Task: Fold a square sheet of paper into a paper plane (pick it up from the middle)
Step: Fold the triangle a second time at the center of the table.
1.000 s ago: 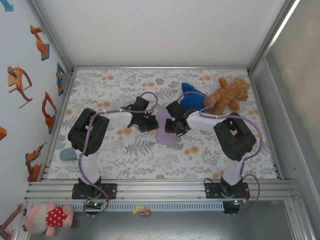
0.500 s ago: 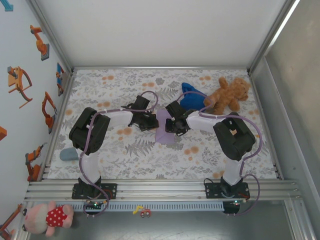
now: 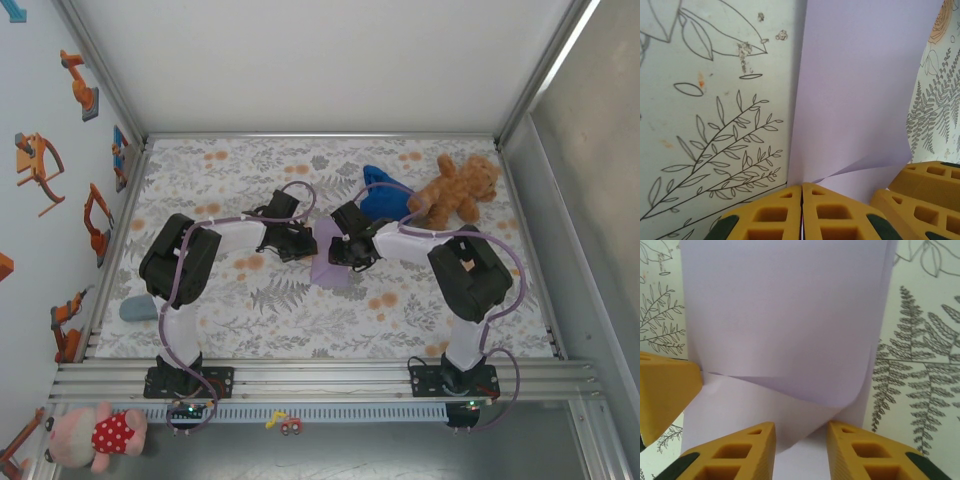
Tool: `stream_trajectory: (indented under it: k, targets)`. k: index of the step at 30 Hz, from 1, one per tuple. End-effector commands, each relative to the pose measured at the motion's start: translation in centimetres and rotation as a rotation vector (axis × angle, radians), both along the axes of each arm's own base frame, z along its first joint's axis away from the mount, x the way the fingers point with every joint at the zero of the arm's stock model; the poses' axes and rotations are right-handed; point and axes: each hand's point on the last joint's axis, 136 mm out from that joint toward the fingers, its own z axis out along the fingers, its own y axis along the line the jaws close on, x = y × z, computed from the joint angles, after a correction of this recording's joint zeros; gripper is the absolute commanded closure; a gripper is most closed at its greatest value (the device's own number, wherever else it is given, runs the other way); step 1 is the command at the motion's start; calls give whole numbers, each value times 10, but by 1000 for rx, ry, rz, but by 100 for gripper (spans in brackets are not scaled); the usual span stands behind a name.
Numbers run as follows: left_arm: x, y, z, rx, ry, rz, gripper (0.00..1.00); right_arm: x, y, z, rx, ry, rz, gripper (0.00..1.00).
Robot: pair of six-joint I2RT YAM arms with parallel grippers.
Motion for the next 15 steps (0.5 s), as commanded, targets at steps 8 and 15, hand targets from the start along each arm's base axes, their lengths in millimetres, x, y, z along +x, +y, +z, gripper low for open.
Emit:
stream_trajectory:
  k: [8, 15]
  targets:
    - [-13, 21, -31, 101, 70, 6, 92, -4, 5, 52, 135, -114, 0, 66]
    - [-12, 23, -32, 103, 70, 11, 92, -19, 51, 41, 368, -17, 89, 86]
